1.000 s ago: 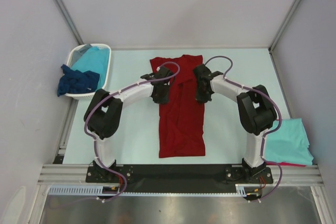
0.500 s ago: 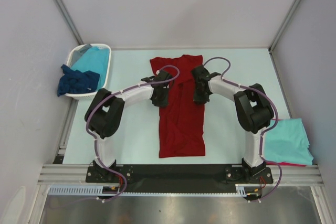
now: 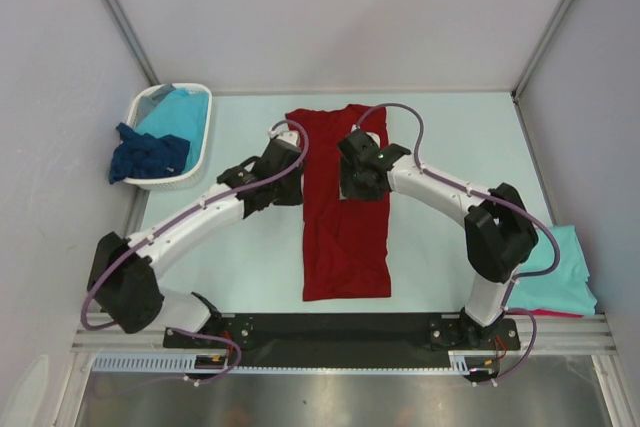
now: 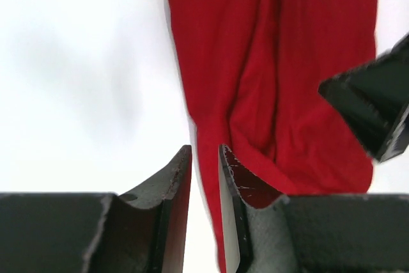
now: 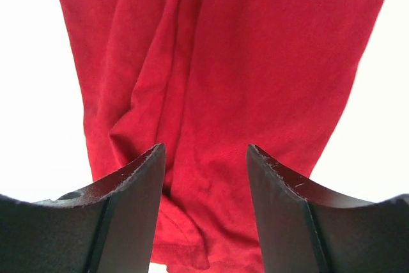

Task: Fold and stack the t-shirts
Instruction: Grab the bottom of the folded rectangular tshirt with both arms

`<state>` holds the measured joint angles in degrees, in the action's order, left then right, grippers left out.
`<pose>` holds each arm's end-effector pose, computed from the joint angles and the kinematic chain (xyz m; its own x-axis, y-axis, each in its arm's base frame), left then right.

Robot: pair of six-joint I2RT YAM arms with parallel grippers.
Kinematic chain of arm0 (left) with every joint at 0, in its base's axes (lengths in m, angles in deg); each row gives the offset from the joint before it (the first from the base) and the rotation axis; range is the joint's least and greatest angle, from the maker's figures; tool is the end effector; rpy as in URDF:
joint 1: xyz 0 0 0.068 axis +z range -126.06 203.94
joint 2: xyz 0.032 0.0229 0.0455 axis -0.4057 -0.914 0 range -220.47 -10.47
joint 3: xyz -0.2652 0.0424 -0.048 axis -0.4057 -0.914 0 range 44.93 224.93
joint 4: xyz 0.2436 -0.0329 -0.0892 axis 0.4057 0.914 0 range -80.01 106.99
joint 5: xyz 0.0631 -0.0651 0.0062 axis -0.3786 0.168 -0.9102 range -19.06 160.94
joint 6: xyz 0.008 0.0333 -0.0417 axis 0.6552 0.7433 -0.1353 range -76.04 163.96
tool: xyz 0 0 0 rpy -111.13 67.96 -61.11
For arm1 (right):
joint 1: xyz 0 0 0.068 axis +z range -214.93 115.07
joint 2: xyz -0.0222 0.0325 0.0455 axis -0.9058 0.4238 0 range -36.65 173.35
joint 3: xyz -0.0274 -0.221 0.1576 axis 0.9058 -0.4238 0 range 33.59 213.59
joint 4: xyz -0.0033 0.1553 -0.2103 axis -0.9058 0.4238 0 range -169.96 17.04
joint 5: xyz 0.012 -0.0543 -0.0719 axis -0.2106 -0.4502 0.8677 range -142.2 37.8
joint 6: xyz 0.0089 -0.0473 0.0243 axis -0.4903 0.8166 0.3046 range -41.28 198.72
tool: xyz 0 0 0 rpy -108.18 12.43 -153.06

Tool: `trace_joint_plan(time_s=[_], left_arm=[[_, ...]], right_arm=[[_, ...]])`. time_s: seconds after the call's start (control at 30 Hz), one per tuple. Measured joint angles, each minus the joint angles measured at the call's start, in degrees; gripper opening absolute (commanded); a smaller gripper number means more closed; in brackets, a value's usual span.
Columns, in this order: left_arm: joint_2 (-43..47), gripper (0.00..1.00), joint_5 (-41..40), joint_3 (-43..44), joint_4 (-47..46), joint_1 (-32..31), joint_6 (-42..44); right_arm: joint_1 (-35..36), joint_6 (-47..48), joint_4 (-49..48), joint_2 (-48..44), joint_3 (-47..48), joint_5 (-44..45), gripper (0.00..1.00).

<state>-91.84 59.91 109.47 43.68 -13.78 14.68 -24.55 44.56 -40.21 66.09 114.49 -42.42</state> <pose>0.2426 -0.1791 0.2769 -0.7792 -0.0043 -0.6268 0.1413 0.9730 -0.1823 0.2933 0.2415 0.2396 -0.8783 -0.0207 -0.4776 -0.1013 0.9845 0.1435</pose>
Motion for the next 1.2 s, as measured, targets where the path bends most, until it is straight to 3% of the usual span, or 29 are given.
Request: trace_joint_plan(time_s=[0.27, 0.53, 0.7, 1.07, 1.2], left_arm=[[8.02, 0.27, -2.56, -12.41, 3.91, -3.06, -3.19], [13.57, 0.27, -5.27, -13.11, 5.57, -3.06, -3.78], [14.10, 0.27, -5.31, -13.62, 5.97, -3.06, -3.78], [14.25, 0.27, -5.29, -14.23, 6.27, -3.06, -3.78], [14.25, 0.27, -5.29, -14.36, 6.25, -3.06, -3.78]], right_arm=[[4.33, -2.14, 0.39, 1.51, -0.74, -0.11, 0.54], [12.22, -4.26, 1.60, 3.17, -0.39, 0.28, 0.54], [15.43, -6.73, 1.46, 1.75, -5.42, 0.28, 0.53], [17.53, -10.01, 1.66, -0.07, -10.73, 0.28, 0.38], [18.05, -10.43, 1.73, -1.05, -10.73, 0.28, 0.29]])
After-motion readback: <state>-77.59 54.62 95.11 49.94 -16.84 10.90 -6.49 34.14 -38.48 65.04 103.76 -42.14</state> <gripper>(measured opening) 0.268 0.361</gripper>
